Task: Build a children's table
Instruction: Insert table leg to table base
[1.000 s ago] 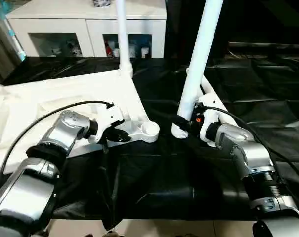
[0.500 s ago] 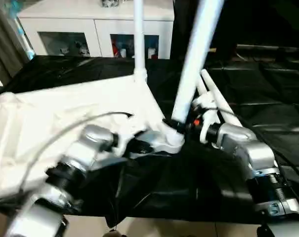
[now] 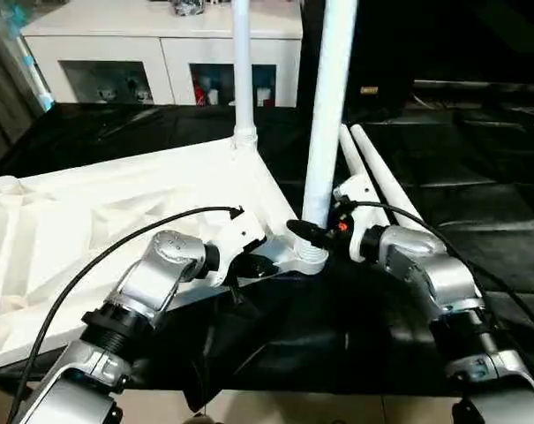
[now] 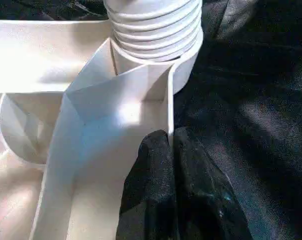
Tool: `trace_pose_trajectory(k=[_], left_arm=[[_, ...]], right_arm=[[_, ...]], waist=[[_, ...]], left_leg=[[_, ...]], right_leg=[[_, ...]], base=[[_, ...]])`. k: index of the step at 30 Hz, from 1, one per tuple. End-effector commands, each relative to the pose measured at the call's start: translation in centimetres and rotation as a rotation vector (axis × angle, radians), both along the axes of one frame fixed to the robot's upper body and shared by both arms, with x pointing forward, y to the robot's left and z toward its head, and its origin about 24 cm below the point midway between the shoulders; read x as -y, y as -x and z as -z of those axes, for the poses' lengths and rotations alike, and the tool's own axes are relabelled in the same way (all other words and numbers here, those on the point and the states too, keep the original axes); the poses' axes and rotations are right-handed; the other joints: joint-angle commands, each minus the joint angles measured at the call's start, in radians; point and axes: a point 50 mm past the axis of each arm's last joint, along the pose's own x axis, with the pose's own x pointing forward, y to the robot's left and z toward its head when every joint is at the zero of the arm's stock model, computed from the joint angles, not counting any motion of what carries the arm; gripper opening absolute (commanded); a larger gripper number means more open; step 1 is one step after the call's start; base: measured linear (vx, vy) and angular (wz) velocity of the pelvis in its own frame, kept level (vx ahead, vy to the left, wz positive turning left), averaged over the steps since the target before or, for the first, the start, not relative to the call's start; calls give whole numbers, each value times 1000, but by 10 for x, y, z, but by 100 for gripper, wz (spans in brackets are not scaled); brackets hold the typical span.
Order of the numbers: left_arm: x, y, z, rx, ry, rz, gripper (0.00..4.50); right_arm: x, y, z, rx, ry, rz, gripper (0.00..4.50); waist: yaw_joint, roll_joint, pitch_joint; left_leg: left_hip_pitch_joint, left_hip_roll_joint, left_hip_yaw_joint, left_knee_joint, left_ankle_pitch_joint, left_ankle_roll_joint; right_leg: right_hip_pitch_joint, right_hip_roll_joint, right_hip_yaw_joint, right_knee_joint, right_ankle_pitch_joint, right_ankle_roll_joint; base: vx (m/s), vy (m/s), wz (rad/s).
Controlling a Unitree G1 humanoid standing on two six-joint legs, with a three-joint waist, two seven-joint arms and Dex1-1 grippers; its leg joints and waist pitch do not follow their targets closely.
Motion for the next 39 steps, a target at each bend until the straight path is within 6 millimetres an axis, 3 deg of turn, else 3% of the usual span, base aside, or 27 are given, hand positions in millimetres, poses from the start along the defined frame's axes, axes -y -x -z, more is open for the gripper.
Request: trace_pose_trajectory(k=[1, 9, 11, 14, 15, 16, 17, 18, 19, 20, 25, 30, 32, 33, 34, 35, 36, 38, 39], left_arm=[[3, 0, -4, 16, 13, 14, 0], [4, -1, -4, 8, 63, -15, 0], [3, -2, -4, 8, 62, -17, 0], [1, -3, -6, 13, 63, -26, 0], [1, -4, -6, 13, 63, -27, 0], [0, -4, -6, 17, 61, -31, 0], [0, -6, -7, 24, 60, -37, 0], [0, -7, -7, 27, 60, -40, 0], [0, -7, -8, 30, 58, -43, 0], [-1, -9, -8, 35, 53, -45, 0], [-1, -10, -8, 41, 44, -40, 0], [-1, -11, -9, 48, 27, -17, 0], [-1, -11, -10, 48, 29, -14, 0], [-1, -11, -10, 48, 29, -10, 0], [-1, -10, -10, 48, 28, -3, 0], [-2, -10, -11, 47, 27, 3, 0], [-2, -10, -11, 47, 27, 3, 0], [-2, -8, -12, 46, 30, 41, 0], [-2, -8, -12, 46, 30, 41, 0]], right_arm=[[4, 0, 8, -52, -29, 27, 193], [19, 6, 28, -152, -152, 107, 193], [23, 9, 34, -177, -189, 136, 193], [26, 16, 45, -190, -200, 163, 193], [26, 17, 45, -190, -199, 164, 193], [26, 19, 48, -189, -194, 167, 193], [27, 22, 52, -186, -191, 177, 193], [27, 24, 54, -185, -193, 185, 193], [27, 25, 56, -181, -186, 193, 193], [27, 28, 59, -161, -143, 198, 193], [21, 31, 58, -103, -17, 145, 193], [11, 26, 53, -67, 70, 63, 193], [8, 24, 51, -69, 79, 37, 193], [7, 24, 51, -73, 88, 22, 193], [6, 23, 52, -80, 99, 3, 193], [6, 23, 52, -87, 110, -14, 193], [6, 23, 52, -87, 110, -14, 193], [8, 23, 54, -105, 134, -71, 193], [8, 23, 54, -105, 134, -71, 193]], waist=[[-4, 2, -74], [-4, 2, -76], [-2, 8, -76], [-2, 7, -76], [-1, 14, -76], [-3, 13, -76], [-3, 10, -76], [-1, 19, -74], [-4, 12, -74], [-3, 18, -75], [-8, 25, -73], [-16, 24, -72], [-18, 16, -71], [-19, 18, -70], [-21, 8, -70], [-24, 14, -69], [-24, 15, -69], [-27, 0, -71], [-25, 4, -73]], left_leg=[[11, 8, -4, -74, -314, -3], [11, 10, -3, -74, -297, 5], [14, 11, -3, -74, -307, 6], [13, 11, -4, -76, -315, 2], [13, 10, -5, -76, -318, 1], [14, 10, -5, -76, -325, 1], [13, 10, -5, -76, -324, 2], [15, 9, -5, -76, -333, 2], [12, 8, -5, -77, -334, 4], [14, 8, -5, -77, -338, 5], [16, 5, -7, -80, -372, 0], [17, 4, -11, -81, -399, 0], [17, 4, -11, -80, -407, 5], [16, 4, -12, -81, -407, 5], [15, 4, -10, -81, -406, 8], [16, 4, -11, -80, -409, 8], [16, 4, -12, -80, -410, 9], [11, 6, -11, -81, -397, 15], [11, 6, -12, -81, -389, 16]], right_leg=[[49, -50, 34, -90, -377, -172], [50, -50, 35, -86, -327, -195], [48, -52, 35, -89, -334, -195], [50, -50, 33, -89, -333, -195], [49, -51, 33, -89, -335, -195], [49, -51, 33, -90, -341, -194], [50, -50, 33, -91, -342, -192], [46, -52, 33, -93, -359, -188], [49, -50, 32, -95, -372, -182], [47, -51, 32, -98, -384, -174], [43, -50, 29, -107, -469, -138], [39, -49, 26, -113, -518, -115], [37, -51, 25, -114, -544, -109], [37, -51, 25, -115, -547, -108], [36, -49, 25, -118, -551, -104], [34, -52, 25, -118, -562, -103], [34, -51, 24, -118, -562, -103], [37, -51, 25, -116, -550, -105], [38, -53, 26, -113, -540, -109]], base=[[0, 0, 0], [0, 0, 0], [0, 0, 0], [0, 0, 0], [0, 0, 0], [0, 0, 0], [0, 0, 0], [0, 0, 0], [0, 0, 0], [0, 0, 0], [0, 0, 0], [0, 0, 0], [0, 0, 0], [0, 0, 0], [0, 0, 0], [0, 0, 0], [0, 0, 0], [0, 0, 0], [0, 0, 0]])
